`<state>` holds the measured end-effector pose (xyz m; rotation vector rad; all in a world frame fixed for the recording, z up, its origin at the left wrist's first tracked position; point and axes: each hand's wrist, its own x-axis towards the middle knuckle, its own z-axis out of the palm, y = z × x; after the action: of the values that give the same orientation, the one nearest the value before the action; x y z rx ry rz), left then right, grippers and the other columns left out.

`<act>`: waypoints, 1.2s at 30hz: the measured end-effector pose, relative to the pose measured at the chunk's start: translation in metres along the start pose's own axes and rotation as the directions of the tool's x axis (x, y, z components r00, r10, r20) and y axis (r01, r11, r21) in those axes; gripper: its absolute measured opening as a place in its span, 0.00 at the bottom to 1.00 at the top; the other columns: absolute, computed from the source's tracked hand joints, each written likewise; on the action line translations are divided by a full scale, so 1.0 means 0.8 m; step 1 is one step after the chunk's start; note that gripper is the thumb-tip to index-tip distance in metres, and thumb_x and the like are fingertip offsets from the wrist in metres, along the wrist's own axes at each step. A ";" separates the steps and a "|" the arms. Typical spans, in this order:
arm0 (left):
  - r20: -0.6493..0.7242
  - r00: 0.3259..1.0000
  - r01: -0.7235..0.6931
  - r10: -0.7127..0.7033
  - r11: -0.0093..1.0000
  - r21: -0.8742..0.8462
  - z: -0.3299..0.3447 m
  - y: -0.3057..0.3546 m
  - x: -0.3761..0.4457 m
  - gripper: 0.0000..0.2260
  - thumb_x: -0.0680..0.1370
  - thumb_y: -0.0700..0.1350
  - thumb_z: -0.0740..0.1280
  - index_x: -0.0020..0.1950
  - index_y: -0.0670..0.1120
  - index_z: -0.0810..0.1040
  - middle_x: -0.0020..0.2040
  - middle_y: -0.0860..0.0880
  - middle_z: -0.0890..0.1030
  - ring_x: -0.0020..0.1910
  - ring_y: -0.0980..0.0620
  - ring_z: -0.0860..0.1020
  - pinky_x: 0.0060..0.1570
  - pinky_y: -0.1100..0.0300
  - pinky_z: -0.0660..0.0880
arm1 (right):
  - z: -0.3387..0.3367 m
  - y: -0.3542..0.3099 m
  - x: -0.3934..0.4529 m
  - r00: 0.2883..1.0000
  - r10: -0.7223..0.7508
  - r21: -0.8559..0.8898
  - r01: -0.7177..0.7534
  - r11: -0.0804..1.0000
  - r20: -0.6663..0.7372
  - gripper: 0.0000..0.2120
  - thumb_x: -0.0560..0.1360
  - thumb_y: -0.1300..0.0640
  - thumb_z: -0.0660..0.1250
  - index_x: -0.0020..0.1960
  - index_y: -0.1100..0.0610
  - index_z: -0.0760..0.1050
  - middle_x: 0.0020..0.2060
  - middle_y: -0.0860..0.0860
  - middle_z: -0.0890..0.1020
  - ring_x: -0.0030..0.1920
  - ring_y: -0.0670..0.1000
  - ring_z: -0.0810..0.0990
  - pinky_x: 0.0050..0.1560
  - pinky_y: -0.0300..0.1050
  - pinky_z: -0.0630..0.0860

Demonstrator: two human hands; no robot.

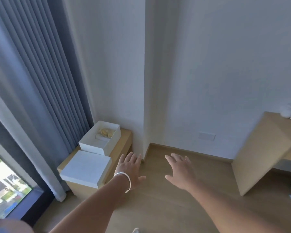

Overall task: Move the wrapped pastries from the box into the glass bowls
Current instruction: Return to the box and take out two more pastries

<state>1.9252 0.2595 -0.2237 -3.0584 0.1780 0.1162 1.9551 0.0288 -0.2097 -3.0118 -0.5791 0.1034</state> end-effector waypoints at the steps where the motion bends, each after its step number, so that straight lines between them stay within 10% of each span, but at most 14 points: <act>1: -0.005 1.000 0.000 0.000 1.000 0.001 0.000 -0.008 0.028 0.40 0.77 0.67 0.56 0.79 0.49 0.42 0.80 0.47 0.50 0.78 0.46 0.44 0.73 0.44 0.41 | -0.001 0.006 0.025 1.000 0.003 -0.008 -0.003 1.000 0.002 0.38 0.74 0.41 0.66 0.78 0.48 0.53 0.77 0.52 0.59 0.76 0.51 0.56 0.76 0.55 0.49; 21: -0.038 0.999 0.032 -0.031 0.999 0.028 -0.039 -0.153 0.422 0.40 0.77 0.66 0.54 0.78 0.47 0.39 0.80 0.45 0.49 0.78 0.45 0.45 0.73 0.42 0.45 | -0.053 0.060 0.437 0.998 -0.050 0.006 0.050 0.999 0.026 0.37 0.76 0.43 0.63 0.79 0.49 0.49 0.78 0.53 0.56 0.77 0.53 0.53 0.77 0.55 0.47; 36: 0.052 0.925 0.377 -0.376 0.926 -0.010 -0.049 -0.237 0.572 0.40 0.77 0.66 0.54 0.78 0.47 0.39 0.80 0.45 0.49 0.78 0.46 0.46 0.74 0.44 0.44 | -0.067 0.049 0.712 0.859 -0.510 0.104 0.503 0.858 0.051 0.36 0.77 0.44 0.62 0.79 0.49 0.49 0.78 0.52 0.55 0.77 0.53 0.53 0.75 0.47 0.48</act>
<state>2.4038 0.3925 -0.2082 -3.0367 -0.4171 0.1687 2.5015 0.2014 -0.1893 -2.6688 -1.3153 0.2053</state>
